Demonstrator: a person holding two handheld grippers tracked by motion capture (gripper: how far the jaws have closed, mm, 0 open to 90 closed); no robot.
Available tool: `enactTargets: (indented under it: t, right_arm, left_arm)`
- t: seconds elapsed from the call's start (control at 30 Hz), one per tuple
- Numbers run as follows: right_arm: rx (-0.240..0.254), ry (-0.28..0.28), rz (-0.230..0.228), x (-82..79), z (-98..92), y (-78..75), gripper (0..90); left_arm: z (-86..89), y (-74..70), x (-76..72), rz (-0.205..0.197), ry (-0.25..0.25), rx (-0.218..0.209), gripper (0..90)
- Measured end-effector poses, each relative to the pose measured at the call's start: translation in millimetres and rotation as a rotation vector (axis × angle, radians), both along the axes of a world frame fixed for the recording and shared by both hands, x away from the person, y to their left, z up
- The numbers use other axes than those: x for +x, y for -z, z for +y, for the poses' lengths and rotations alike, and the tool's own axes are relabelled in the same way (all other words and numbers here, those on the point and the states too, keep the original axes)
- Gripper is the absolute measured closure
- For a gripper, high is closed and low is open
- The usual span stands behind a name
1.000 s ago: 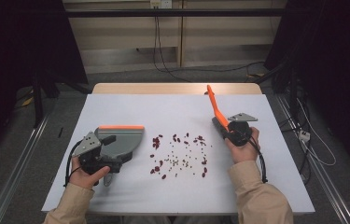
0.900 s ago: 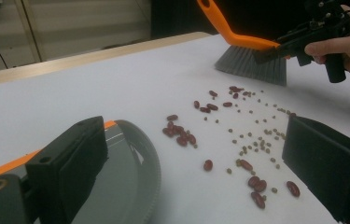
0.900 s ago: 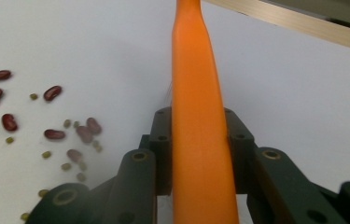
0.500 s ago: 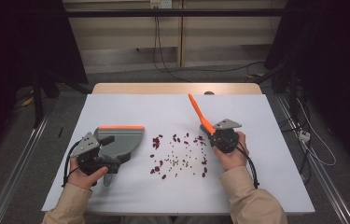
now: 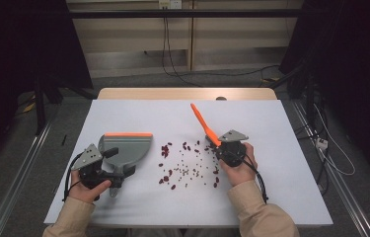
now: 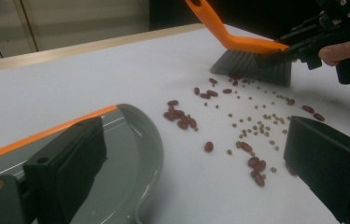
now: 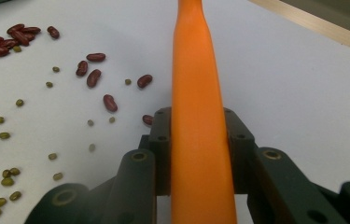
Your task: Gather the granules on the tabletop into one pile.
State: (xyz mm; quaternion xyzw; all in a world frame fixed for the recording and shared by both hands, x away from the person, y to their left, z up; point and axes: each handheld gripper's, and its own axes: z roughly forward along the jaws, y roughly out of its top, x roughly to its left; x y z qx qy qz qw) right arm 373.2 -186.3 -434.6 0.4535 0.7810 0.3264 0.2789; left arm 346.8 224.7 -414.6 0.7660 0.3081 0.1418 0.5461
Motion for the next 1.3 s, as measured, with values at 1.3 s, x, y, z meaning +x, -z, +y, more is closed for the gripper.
enactTargets:
  t: [1.3]
  right_arm:
    - [0.126, -0.097, -0.056, 17.1, 2.0, -19.7, 71.2]
  left_arm:
    - [-2.1, 0.5, -0.7, 0.009, 0.006, -0.004, 5.6]
